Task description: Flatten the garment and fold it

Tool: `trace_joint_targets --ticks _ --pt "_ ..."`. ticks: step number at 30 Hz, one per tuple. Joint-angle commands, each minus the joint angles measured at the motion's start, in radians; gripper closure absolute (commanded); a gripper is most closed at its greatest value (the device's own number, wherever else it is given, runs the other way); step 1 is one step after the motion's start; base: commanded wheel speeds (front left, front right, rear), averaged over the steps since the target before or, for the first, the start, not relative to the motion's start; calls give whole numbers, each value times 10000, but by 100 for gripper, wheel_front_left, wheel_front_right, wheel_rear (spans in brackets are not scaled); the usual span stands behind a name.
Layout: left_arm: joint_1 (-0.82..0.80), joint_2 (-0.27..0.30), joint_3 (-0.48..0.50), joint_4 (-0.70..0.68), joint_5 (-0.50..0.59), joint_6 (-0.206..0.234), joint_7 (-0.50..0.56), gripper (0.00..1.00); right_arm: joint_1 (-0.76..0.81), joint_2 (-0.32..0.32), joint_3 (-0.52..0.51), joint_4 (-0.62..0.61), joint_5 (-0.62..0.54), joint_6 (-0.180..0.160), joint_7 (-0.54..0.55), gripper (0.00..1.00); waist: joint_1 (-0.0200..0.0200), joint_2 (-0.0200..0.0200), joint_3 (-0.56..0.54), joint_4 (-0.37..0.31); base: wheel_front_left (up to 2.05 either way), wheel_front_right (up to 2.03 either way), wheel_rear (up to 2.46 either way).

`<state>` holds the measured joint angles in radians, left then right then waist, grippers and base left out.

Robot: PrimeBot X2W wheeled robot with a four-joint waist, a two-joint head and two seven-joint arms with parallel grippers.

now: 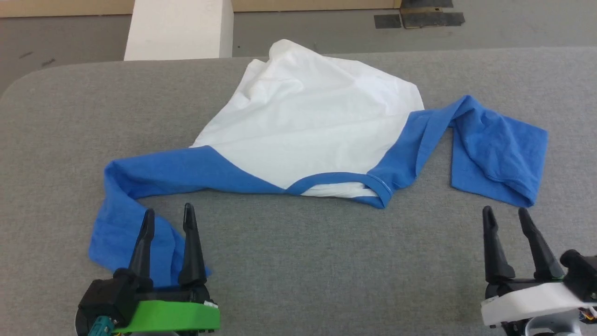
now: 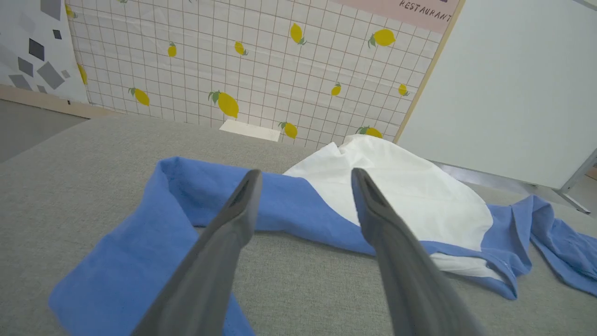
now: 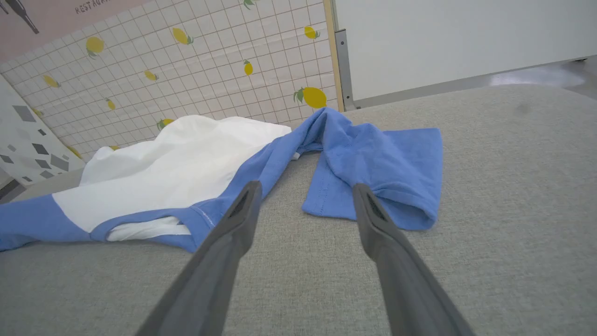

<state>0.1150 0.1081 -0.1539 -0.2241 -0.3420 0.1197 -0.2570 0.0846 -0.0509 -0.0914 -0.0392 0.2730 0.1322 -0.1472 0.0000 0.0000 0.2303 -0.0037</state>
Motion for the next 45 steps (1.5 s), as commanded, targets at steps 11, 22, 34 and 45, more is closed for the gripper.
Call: trace_joint_targets --ticks 11,22,34,45 --pt "-100 -532 343 461 357 -900 -47 0 -1975 -1004 1787 -359 -1154 -15 4222 0 0 0 196 761 0 0 0" --pt "-497 -575 -98 657 -136 -777 -47 0 -3976 -3348 3908 829 -375 -15 7381 0 0 0 708 1909 0 0 0" --pt "-687 -577 -415 827 -422 -629 -47 0 -5499 -4038 5661 2915 237 -15 7999 100 0 0 831 2386 0 0 0" --pt "-564 -578 -210 982 -655 -788 -47 0 -4866 -3420 2427 579 2199 -15 7644 100 0 0 418 1548 0 0 0"
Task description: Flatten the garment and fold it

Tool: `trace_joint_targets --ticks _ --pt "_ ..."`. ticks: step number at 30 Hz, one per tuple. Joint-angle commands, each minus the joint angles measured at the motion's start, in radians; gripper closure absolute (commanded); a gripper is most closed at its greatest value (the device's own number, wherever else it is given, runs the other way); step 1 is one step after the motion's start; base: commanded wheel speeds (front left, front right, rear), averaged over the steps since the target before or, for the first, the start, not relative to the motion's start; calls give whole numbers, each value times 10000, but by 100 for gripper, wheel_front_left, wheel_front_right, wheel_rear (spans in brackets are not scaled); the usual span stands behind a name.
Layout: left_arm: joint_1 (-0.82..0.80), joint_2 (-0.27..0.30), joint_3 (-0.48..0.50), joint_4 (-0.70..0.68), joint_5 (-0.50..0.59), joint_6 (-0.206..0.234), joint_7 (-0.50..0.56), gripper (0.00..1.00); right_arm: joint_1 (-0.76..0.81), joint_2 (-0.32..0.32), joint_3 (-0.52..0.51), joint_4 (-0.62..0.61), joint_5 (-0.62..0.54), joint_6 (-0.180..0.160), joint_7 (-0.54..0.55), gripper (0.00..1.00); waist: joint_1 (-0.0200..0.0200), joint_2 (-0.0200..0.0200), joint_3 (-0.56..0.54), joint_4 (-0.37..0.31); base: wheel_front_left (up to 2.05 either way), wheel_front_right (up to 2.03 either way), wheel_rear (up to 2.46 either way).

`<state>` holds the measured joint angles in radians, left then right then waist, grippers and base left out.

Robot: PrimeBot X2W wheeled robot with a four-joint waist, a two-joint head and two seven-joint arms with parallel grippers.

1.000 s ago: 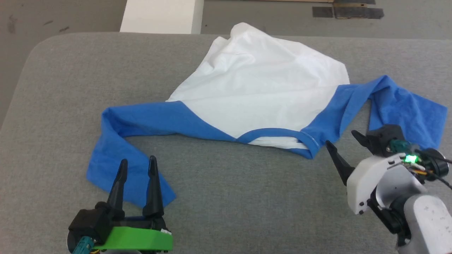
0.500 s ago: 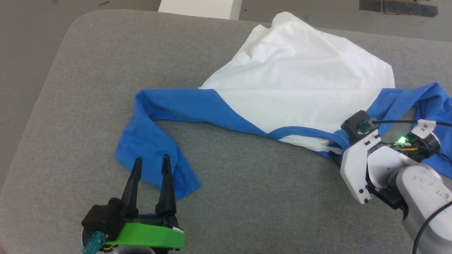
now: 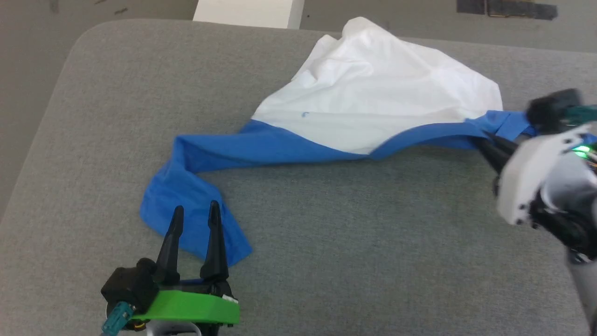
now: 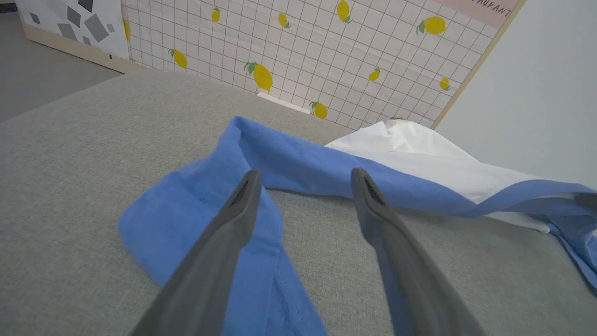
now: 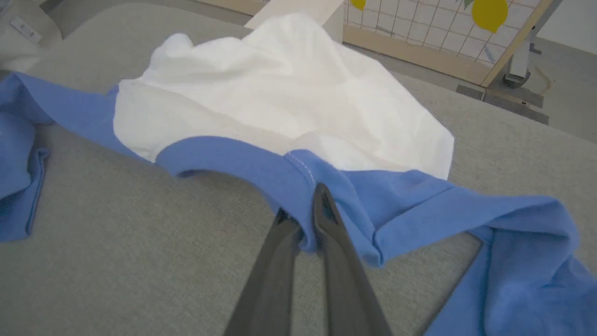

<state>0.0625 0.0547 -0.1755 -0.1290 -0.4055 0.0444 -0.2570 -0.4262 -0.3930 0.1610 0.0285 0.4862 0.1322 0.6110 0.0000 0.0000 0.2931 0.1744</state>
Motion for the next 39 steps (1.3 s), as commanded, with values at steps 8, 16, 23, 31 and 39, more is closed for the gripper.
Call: trace_joint_targets --ticks 8,16,23,31,39 --pt "262 -45 29 222 -129 -171 -47 0 3718 725 -3433 -3773 325 -15 2348 100 0 0 -493 -495 0 0 0" --pt "397 -45 39 468 -88 -314 -47 0 6590 1750 -4499 -4885 465 -15 3852 100 0 0 -679 -557 0 0 0" --pt "437 -45 -21 762 -5 -412 -47 0 6598 1455 -4319 -3813 -460 -15 2989 0 0 0 -1069 -618 0 0 0" --pt "653 -45 -91 872 -55 -439 -47 0 5459 1218 -3974 -5060 593 -15 3178 0 0 0 -1435 -633 0 0 0" --pt "378 -45 -327 735 -154 -406 -47 0 3276 926 -2807 -5622 643 -15 3613 0 0 0 -874 -353 0 0 0"
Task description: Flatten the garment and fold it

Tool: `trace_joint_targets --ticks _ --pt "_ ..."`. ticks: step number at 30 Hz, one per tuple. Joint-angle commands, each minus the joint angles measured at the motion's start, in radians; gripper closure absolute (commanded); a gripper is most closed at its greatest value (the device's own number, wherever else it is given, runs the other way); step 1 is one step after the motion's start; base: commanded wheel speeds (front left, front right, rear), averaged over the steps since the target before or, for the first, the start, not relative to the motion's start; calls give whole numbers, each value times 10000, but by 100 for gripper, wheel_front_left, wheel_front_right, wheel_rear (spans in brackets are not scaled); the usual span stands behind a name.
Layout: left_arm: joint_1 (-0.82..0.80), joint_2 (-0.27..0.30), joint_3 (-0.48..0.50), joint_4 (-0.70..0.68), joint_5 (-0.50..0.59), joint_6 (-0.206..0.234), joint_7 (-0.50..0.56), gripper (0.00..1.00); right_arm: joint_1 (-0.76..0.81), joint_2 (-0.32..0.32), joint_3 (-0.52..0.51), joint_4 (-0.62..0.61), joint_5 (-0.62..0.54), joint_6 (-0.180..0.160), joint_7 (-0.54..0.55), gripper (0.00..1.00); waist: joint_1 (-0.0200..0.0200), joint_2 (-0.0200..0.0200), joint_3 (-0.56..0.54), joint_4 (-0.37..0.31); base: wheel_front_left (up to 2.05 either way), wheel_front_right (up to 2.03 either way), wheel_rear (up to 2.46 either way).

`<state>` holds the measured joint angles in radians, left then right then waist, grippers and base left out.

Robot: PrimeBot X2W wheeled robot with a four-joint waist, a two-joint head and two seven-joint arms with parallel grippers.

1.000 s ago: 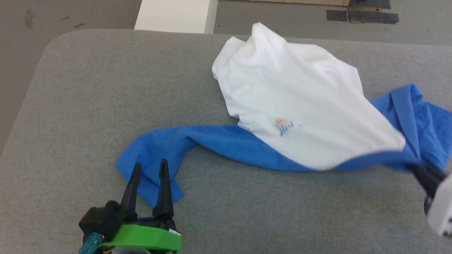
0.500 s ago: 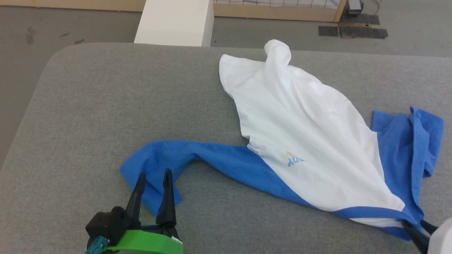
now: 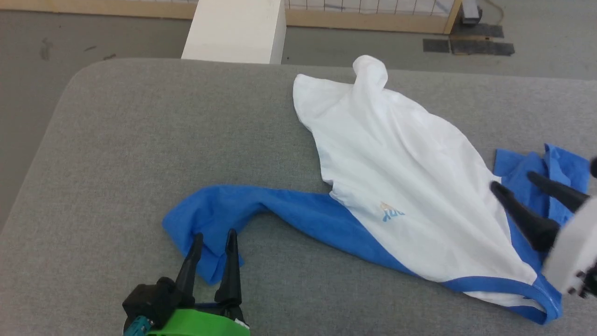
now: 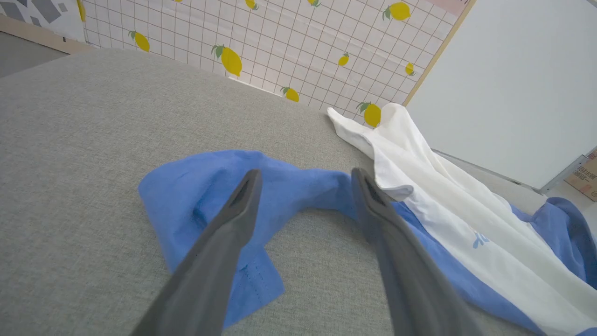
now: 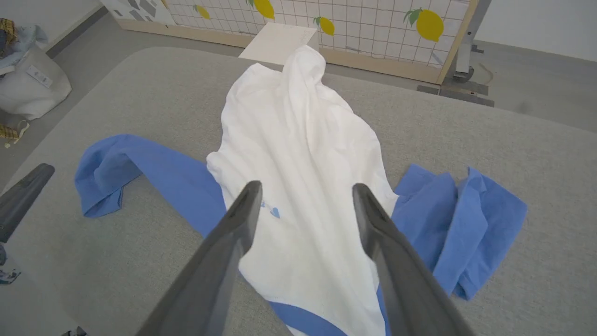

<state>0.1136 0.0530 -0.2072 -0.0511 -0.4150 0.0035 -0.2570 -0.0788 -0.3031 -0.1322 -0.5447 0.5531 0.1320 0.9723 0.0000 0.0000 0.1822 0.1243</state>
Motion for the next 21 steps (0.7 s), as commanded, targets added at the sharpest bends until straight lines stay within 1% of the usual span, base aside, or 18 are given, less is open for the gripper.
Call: trace_joint_targets --ticks 1,3,6,10,15,18,19,20,21 --pt "-191 -28 -54 -53 -78 10 -47 0 -438 40 364 329 -66 -13 8 0 0 0 332 202 0 0 0" --pt "-342 -28 -156 -55 -116 15 -47 0 -978 -265 1146 888 -309 -13 84 0 0 0 552 345 0 0 0" --pt "-558 -28 -277 -1 -136 8 -47 0 -1785 -518 2211 2067 -439 -13 215 0 0 0 815 608 0 0 0" --pt "-732 -28 -389 80 -190 22 -47 0 -2674 -856 3386 3708 -631 -13 319 0 0 0 998 975 0 0 0" --pt "-769 -28 -532 175 -280 40 -47 0 -3322 -1196 4572 5604 -1084 -13 113 0 0 0 1007 1341 0 0 0" --pt "-764 -28 -587 189 -308 48 -47 0 -3361 -1202 5016 6663 -1243 -13 -121 0 0 0 978 1468 0 0 0" --pt "-765 -28 -604 189 -315 50 -47 0 -3339 -1194 5123 6903 -1239 -13 -163 14 0 0 972 1497 0 0 0" --pt "-768 -28 -622 190 -321 54 -47 0 -3322 -1186 5200 7148 -1231 -13 -238 65 0 0 963 1519 0 0 0" --pt "-771 -28 -636 194 -324 55 -47 0 -3320 -1203 5257 7292 -1238 -13 -312 100 0 0 956 1535 0 0 0"
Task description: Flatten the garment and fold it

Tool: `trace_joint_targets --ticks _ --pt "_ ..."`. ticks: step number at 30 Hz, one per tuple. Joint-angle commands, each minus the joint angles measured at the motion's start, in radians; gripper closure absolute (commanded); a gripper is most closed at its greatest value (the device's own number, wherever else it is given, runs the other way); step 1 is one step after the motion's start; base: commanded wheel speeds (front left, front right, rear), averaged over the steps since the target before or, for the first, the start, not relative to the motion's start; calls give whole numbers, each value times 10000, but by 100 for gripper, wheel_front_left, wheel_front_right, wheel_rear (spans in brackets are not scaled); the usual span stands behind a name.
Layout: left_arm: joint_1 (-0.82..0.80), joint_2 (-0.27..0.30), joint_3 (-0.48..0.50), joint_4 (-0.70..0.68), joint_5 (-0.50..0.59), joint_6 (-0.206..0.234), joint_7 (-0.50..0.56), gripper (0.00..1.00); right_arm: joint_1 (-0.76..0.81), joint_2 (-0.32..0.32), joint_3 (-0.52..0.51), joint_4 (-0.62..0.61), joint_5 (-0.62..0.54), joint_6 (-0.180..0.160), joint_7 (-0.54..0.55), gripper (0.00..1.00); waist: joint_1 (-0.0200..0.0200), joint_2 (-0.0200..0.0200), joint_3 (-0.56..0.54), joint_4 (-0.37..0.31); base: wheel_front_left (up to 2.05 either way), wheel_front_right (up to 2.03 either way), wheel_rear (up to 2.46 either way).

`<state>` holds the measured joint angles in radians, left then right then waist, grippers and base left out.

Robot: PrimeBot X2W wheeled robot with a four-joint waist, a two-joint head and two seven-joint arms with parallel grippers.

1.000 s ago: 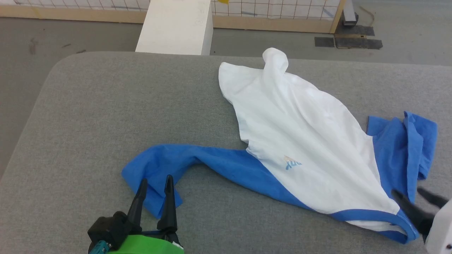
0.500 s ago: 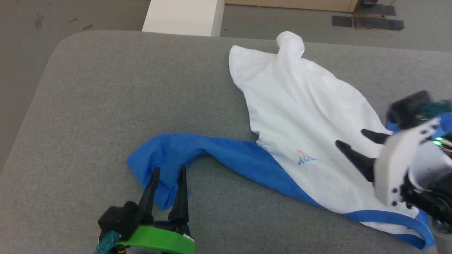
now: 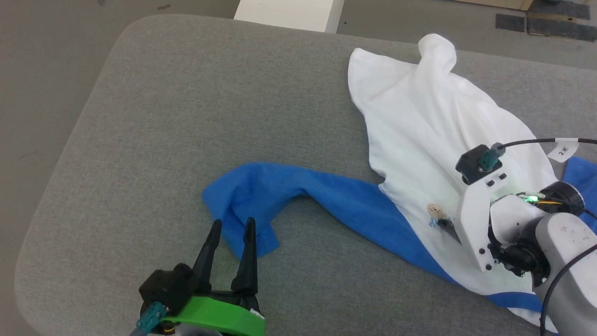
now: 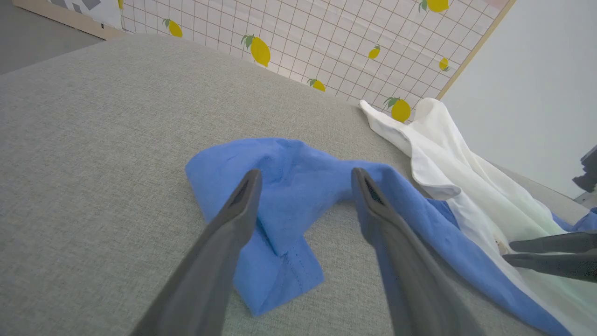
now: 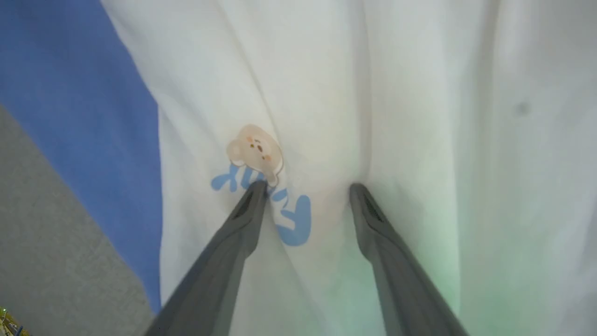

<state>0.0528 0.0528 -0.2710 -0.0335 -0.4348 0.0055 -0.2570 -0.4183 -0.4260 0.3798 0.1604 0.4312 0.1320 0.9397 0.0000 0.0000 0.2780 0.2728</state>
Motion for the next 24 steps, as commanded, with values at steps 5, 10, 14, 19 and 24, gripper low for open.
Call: trace_joint_targets --ticks 5,10,14,19,24 --pt "-157 -26 -27 -26 -153 31 -47 0 -252 -75 -196 374 254 -13 -554 100 0 0 27 70 0 0 0" --pt "-268 -26 -233 -53 -291 -35 -47 0 -1268 -244 -1261 117 45 -13 -1374 100 0 0 390 206 0 0 0" --pt "-506 -26 -533 10 -476 -56 -47 0 -2174 -578 -1423 278 -230 -13 -1601 100 0 0 818 531 0 0 0" --pt "-786 -26 -865 121 -660 -59 -47 0 -2904 -846 -1525 1361 -884 -13 -2096 0 0 0 1264 1009 0 0 0" --pt "-934 -26 -1016 209 -773 -30 -47 0 -3035 -729 -1396 2423 -1350 -13 -2589 0 0 0 1359 1195 0 0 0"
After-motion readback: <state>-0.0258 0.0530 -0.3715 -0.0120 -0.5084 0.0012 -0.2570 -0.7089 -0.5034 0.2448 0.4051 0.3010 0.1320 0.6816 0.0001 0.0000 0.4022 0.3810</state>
